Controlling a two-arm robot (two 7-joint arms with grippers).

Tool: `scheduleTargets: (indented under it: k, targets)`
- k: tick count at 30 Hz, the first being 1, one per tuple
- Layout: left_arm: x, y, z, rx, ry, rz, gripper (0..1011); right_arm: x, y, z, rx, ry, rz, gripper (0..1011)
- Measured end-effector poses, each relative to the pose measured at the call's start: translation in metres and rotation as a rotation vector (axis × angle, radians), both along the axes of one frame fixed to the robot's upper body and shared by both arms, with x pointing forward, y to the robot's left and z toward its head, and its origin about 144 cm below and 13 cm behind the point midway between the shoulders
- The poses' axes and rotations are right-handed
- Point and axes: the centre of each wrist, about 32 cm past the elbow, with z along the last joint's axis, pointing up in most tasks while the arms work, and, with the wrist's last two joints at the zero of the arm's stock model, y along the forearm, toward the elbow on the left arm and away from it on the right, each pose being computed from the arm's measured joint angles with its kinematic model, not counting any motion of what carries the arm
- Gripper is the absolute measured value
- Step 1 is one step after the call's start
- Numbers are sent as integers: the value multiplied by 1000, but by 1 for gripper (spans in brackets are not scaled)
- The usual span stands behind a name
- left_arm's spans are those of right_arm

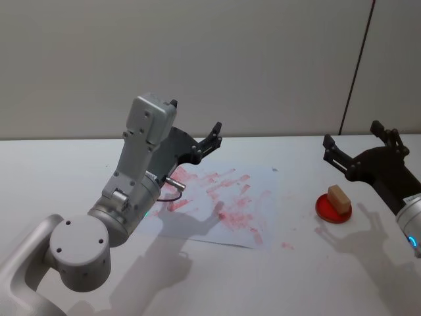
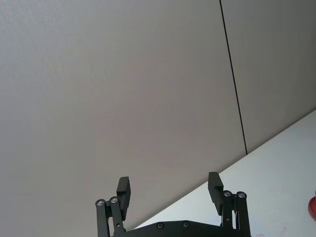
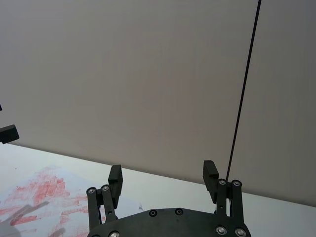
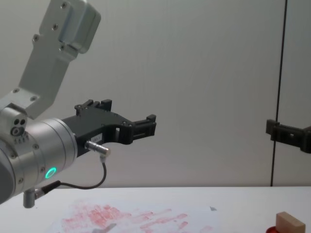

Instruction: Use the one hand to pick up the stamp and affix it onto the A4 paper.

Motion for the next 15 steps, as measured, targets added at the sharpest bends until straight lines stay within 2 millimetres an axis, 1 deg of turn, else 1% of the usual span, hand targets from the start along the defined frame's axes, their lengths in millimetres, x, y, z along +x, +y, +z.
scheduleTargets:
  k: [8, 15]
  targets:
    - [0, 0, 0, 0, 0, 0, 1001, 0, 0, 0, 0, 0, 0, 1001]
    - [0, 0, 0, 0, 0, 0, 1001, -2, -6, -1, 0, 8, -3, 1001]
